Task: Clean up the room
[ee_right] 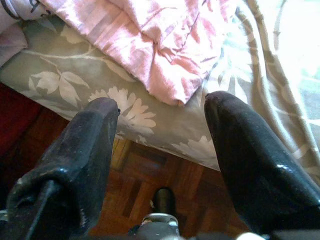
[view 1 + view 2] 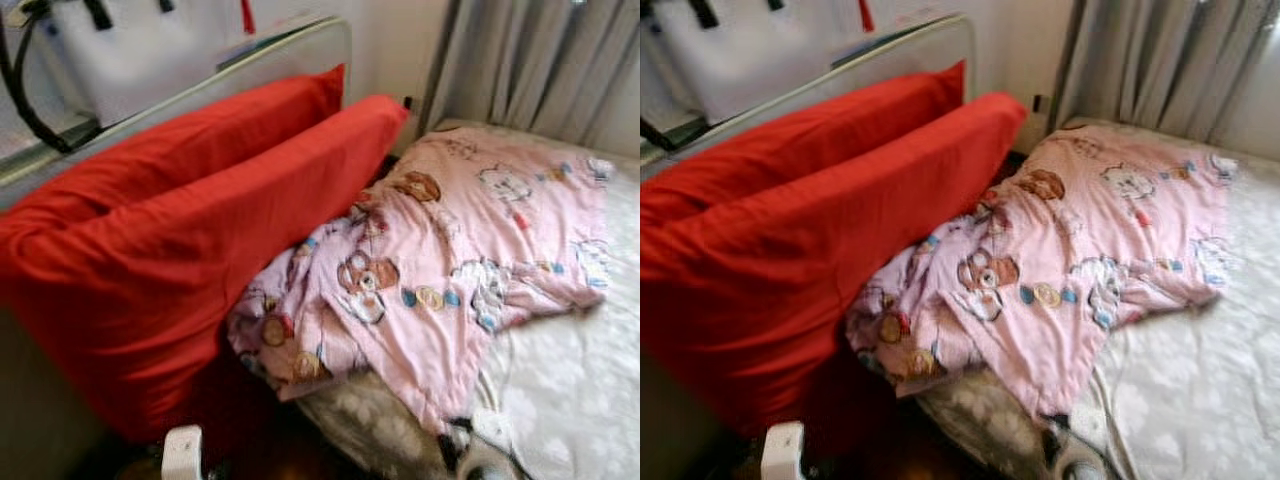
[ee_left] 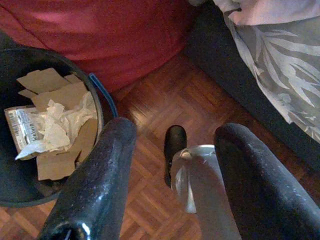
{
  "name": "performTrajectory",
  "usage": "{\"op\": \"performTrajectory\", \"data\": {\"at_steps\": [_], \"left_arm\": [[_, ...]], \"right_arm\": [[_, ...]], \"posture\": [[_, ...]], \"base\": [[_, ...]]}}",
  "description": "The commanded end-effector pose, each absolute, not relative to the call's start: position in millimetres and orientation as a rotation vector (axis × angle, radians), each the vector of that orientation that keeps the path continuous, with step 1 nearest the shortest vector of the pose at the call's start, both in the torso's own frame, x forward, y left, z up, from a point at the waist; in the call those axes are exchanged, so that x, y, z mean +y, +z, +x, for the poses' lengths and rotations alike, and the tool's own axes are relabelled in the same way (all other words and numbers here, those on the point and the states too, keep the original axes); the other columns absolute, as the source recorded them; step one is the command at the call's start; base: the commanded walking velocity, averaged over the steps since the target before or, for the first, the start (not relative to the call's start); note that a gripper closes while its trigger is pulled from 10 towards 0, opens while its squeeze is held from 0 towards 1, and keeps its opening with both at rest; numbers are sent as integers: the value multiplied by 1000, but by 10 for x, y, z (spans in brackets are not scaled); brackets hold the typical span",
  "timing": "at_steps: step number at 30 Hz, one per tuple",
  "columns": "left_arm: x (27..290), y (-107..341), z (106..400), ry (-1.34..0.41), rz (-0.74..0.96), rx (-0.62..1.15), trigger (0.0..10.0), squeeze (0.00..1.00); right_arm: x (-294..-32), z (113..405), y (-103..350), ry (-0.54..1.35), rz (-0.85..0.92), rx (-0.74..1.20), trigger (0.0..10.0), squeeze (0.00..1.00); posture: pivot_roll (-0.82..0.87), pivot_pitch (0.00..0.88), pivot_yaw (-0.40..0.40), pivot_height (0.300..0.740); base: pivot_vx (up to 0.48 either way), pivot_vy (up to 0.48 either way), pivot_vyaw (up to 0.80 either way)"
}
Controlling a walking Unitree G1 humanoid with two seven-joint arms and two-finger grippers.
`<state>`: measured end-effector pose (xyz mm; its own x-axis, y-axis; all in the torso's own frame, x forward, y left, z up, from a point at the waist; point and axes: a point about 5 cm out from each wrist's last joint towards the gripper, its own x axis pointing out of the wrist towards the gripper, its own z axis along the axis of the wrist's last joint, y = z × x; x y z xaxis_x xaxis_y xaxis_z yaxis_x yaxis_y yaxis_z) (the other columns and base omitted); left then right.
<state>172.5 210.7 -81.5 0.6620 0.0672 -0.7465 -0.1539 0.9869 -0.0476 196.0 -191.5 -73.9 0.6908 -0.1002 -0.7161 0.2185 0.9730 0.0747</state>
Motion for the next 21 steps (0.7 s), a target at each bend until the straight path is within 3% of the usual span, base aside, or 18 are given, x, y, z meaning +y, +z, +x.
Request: {"op": "performTrajectory", "data": {"at_steps": [1, 9, 15, 21], "left_arm": [[2133, -826, 1691, 134, -115, 844, 10000, 0], [2234, -817, 1661, 144, -110, 848, 10000, 0], [2281, -800, 1678, 149, -110, 843, 10000, 0], [2223, -809, 1687, 141, -112, 845, 10000, 0]], "right_arm": [[-1942, 1917, -758, -187, 154, 801, 10000, 0], [-1940, 1942, -745, -184, 155, 792, 10000, 0], [-1927, 1958, -739, -165, 139, 792, 10000, 0], [-1907, 1980, -729, -174, 154, 781, 10000, 0]], "posture": [[-17, 1, 10, 740], [-19, 0, 12, 740], [-19, 0, 14, 740], [-18, 0, 13, 740]], "base": [[0, 0, 0], [0, 0, 0], [248, 0, 0], [261, 0, 336]]}}
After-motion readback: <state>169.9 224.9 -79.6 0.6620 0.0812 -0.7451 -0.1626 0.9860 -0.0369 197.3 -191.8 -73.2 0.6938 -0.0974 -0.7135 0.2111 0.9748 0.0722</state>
